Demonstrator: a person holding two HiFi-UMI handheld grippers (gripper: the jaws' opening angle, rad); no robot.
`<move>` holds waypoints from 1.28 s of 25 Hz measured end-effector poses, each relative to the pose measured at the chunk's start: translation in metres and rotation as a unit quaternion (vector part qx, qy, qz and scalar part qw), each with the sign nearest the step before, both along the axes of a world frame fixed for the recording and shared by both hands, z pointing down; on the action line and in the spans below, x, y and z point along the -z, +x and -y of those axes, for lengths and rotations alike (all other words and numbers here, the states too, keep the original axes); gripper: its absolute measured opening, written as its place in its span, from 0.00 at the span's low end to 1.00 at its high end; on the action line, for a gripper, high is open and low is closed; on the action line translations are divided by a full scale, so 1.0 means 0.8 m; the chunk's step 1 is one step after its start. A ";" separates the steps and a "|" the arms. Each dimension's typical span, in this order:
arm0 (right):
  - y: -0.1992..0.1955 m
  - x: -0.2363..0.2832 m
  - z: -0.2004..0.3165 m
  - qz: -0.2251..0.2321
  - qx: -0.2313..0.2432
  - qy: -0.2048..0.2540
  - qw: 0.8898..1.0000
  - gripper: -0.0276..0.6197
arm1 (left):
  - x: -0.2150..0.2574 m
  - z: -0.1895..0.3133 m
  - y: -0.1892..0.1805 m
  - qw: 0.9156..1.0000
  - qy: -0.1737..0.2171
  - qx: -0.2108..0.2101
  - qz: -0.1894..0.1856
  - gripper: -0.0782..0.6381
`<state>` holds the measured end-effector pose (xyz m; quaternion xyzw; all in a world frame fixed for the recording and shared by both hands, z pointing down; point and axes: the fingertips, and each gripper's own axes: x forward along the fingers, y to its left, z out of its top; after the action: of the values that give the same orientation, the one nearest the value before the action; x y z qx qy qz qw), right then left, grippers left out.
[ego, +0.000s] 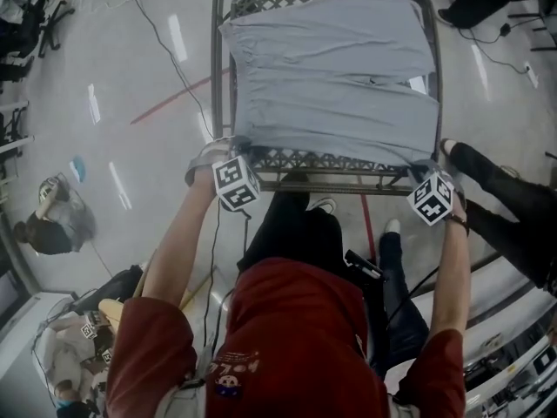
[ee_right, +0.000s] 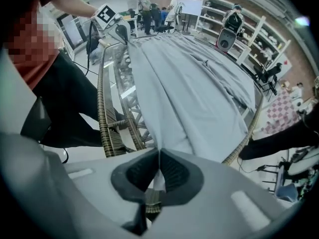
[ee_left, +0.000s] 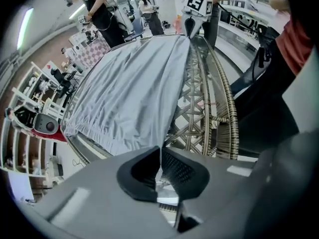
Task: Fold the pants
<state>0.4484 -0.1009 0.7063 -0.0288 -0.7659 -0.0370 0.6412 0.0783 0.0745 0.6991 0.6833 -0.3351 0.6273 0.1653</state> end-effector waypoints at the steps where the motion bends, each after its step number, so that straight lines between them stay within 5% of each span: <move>1: 0.005 0.001 -0.002 0.002 -0.004 0.005 1.000 0.06 | 0.001 -0.003 0.002 1.000 0.003 0.005 -0.002 0.14; 20: 0.068 0.026 -0.104 0.022 -0.015 0.010 1.000 0.06 | 0.015 -0.121 0.062 1.000 0.008 0.022 0.000 0.13; 32: 0.033 0.092 -0.044 0.085 -0.022 0.113 0.990 0.06 | 0.071 -0.081 0.045 0.996 0.068 0.054 0.024 0.13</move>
<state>0.4747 -0.0659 0.6330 0.0636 -0.8090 -0.1112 0.5737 0.1146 0.1394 0.6423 0.6586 -0.4173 0.6094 0.1441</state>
